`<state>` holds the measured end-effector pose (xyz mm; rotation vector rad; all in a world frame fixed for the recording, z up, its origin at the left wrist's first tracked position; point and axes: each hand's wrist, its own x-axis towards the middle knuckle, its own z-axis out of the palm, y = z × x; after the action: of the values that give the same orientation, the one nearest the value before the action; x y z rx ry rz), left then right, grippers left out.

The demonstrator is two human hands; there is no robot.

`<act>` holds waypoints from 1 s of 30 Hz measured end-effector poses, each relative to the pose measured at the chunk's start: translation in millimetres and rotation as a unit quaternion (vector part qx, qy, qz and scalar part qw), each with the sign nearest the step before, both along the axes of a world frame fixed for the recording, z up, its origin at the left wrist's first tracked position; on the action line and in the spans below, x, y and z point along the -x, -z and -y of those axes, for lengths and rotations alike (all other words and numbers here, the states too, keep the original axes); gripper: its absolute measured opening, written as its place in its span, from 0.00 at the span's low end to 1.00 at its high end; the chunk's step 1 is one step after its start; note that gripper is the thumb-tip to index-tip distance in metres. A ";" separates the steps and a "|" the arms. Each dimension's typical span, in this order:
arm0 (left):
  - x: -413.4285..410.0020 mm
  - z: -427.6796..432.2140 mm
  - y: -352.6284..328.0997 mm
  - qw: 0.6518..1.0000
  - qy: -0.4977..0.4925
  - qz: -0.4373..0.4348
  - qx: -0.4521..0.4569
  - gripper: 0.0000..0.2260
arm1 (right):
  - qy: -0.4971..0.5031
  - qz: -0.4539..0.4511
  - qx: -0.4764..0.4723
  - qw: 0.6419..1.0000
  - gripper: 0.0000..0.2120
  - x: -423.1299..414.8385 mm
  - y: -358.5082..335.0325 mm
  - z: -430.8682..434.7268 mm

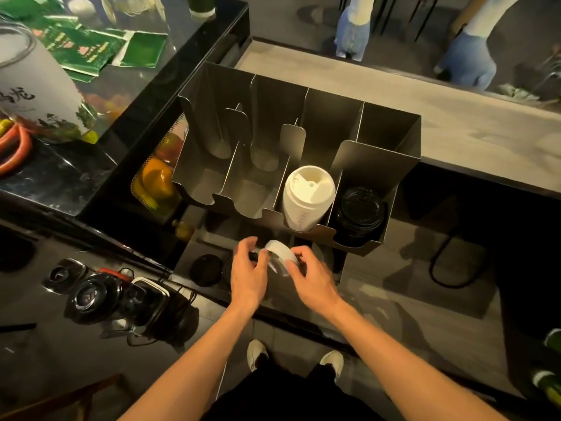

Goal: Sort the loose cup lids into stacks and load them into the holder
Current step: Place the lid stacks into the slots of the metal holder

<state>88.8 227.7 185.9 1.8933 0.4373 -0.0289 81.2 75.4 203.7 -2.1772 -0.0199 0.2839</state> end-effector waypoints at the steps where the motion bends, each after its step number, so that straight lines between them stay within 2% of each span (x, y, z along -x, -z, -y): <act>1: 0.8 -1.9 -3.9 1.000 -0.005 0.009 0.003 0.15 | 0.011 0.003 -0.019 1.000 0.09 1.5 -7.8 -2.3; 5: 2.0 -2.1 -26.2 0.997 -0.024 0.039 0.067 0.13 | 0.046 0.053 -0.128 0.989 0.08 0.3 -44.4 -15.7; 7: 1.0 1.3 -40.9 0.992 -0.032 0.080 0.094 0.12 | 0.053 0.085 -0.172 0.980 0.08 -1.1 -64.2 -21.8; 10: -3.0 7.6 -66.1 0.982 -0.040 0.151 0.108 0.14 | 0.048 0.141 -0.211 0.966 0.10 -4.9 -87.0 -23.4; 12: -8.1 11.2 -82.8 0.977 -0.040 0.182 0.104 0.15 | 0.053 0.172 -0.216 0.960 0.14 -11.4 -100.7 -20.0; 14: -15.1 13.9 -99.1 0.973 -0.033 0.202 0.108 0.16 | 0.063 0.188 -0.198 0.960 0.19 -21.9 -116.7 -13.3; 17: -28.6 19.7 -120.7 0.970 0.001 0.220 0.107 0.16 | 0.046 0.253 -0.083 0.963 0.21 -43.8 -135.6 3.6; 19: -39.6 26.2 -131.9 0.971 0.018 0.221 0.094 0.14 | 0.049 0.291 -0.024 0.955 0.19 -57.1 -142.8 16.6; 21: -50.3 33.1 -139.1 0.971 0.022 0.225 0.075 0.12 | 0.071 0.305 -0.009 0.950 0.15 -68.1 -146.6 27.4; 24: -61.7 40.0 -140.7 0.971 0.021 0.233 0.039 0.14 | 0.110 0.285 -0.002 0.952 0.13 -79.9 -148.2 36.5; 30: -70.4 44.6 -125.5 0.973 0.014 0.228 -0.032 0.07 | 0.139 0.231 0.058 0.961 0.14 -88.8 -135.8 33.7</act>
<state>159.2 183.1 311.4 1.8964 0.0978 0.3987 170.0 41.7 339.5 -2.2819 0.0405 -0.3938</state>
